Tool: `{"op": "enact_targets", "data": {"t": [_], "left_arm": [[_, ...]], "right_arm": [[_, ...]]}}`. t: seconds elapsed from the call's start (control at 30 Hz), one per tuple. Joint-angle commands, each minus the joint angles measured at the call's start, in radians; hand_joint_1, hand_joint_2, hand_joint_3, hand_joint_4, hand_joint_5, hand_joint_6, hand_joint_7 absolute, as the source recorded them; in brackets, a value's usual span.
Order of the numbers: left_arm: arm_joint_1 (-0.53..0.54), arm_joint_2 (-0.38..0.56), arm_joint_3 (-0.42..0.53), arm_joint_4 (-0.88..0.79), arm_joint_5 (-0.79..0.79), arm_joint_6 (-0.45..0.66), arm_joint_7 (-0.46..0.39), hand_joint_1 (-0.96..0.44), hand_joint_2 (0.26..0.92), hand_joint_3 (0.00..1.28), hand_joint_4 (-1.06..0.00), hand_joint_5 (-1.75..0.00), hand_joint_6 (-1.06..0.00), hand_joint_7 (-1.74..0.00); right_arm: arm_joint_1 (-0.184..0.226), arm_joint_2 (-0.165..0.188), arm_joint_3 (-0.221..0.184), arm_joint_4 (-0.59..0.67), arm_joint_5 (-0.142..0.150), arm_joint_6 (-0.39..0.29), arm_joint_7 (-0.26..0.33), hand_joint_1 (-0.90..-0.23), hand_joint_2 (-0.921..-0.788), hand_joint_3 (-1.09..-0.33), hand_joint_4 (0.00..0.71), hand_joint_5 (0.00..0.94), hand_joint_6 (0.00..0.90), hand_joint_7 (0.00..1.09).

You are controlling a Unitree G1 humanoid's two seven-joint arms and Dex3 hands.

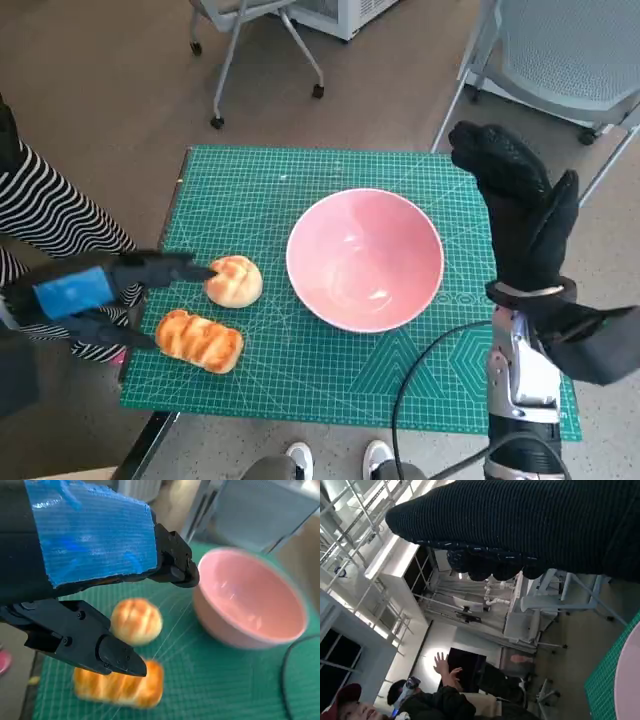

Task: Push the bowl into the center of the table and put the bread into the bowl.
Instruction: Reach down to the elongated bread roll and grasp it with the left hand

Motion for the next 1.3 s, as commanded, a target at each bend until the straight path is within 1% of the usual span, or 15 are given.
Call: {"op": "enact_targets", "data": {"t": [0.03,0.43,0.9,1.1,1.3], "left_arm": [[0.013,0.017,-0.019,-0.025,0.016,0.018,0.0,-0.2,0.801,0.01,-0.31,0.0,-0.44,-0.08],[0.011,0.015,-0.079,-0.022,0.046,0.052,-0.005,-0.2,0.801,0.01,-0.31,0.0,-0.45,-0.05],[0.01,0.003,-0.165,-0.032,0.148,0.133,0.026,-0.18,0.799,0.01,-0.31,0.0,-0.45,-0.03],[0.003,0.0,-0.222,-0.033,0.202,0.188,0.029,-0.16,0.799,0.01,-0.31,0.0,-0.45,-0.02],[-0.011,-0.004,-0.274,-0.011,0.247,0.211,0.029,-0.17,0.797,0.01,-0.32,0.0,-0.46,-0.02]], "right_arm": [[0.025,0.002,0.001,-0.002,-0.005,0.021,-0.006,-0.698,-0.921,-0.687,0.208,0.002,0.151,0.57],[0.031,-0.004,-0.001,-0.001,-0.003,0.029,-0.001,-0.706,-0.921,-0.682,0.205,0.0,0.147,0.56],[0.042,-0.01,-0.007,-0.01,-0.002,0.029,-0.003,-0.712,-0.921,-0.676,0.203,0.001,0.146,0.56],[0.048,-0.009,-0.009,-0.014,0.002,0.03,-0.002,-0.704,-0.921,-0.67,0.206,0.003,0.152,0.55],[0.047,-0.004,-0.009,-0.007,0.003,0.026,-0.001,-0.699,-0.921,-0.666,0.212,0.005,0.154,0.55]]}}
